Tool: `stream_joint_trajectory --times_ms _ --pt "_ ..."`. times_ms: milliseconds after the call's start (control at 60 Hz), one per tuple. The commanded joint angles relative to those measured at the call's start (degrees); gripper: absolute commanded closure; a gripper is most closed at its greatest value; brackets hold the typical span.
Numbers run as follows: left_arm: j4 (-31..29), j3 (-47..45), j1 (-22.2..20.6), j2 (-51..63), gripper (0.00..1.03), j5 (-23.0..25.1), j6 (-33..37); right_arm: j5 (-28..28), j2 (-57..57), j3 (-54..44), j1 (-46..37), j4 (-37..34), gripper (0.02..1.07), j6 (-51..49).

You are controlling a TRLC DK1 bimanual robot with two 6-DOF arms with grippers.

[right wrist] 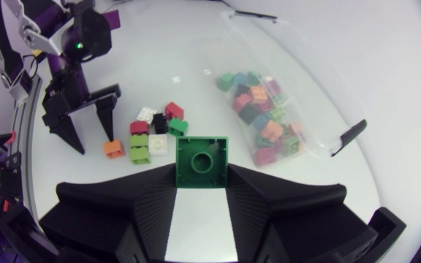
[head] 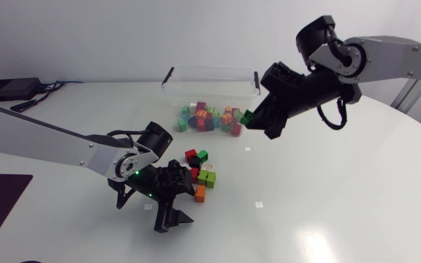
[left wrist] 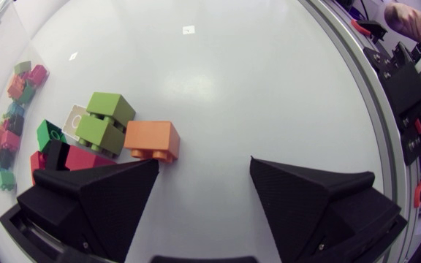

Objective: Place the duplo bricks in the container

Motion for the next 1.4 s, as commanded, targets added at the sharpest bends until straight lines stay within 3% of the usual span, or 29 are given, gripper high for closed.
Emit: stream_joint_trajectory --times_ms 0,233,583,867,1383 --pt "-0.1 0.9 -0.5 1.7 0.14 0.0 -1.0 -0.5 -0.1 3.2 -0.7 0.0 0.75 2.1" --pt "3.3 3.1 -0.4 4.8 0.11 0.2 -2.9 -1.8 4.0 10.1 -1.7 0.6 0.75 4.4" --pt "3.4 5.9 0.7 6.4 0.12 0.9 -5.3 -2.8 13.2 18.9 -2.9 5.5 0.75 10.6" --pt "3.3 6.5 0.5 7.5 0.30 0.0 -13.0 -1.4 17.2 20.5 -1.6 9.6 0.75 13.9" --pt "8.9 3.4 -0.5 5.0 0.39 -3.0 -22.6 4.4 24.8 30.5 -0.5 14.5 0.75 20.5"
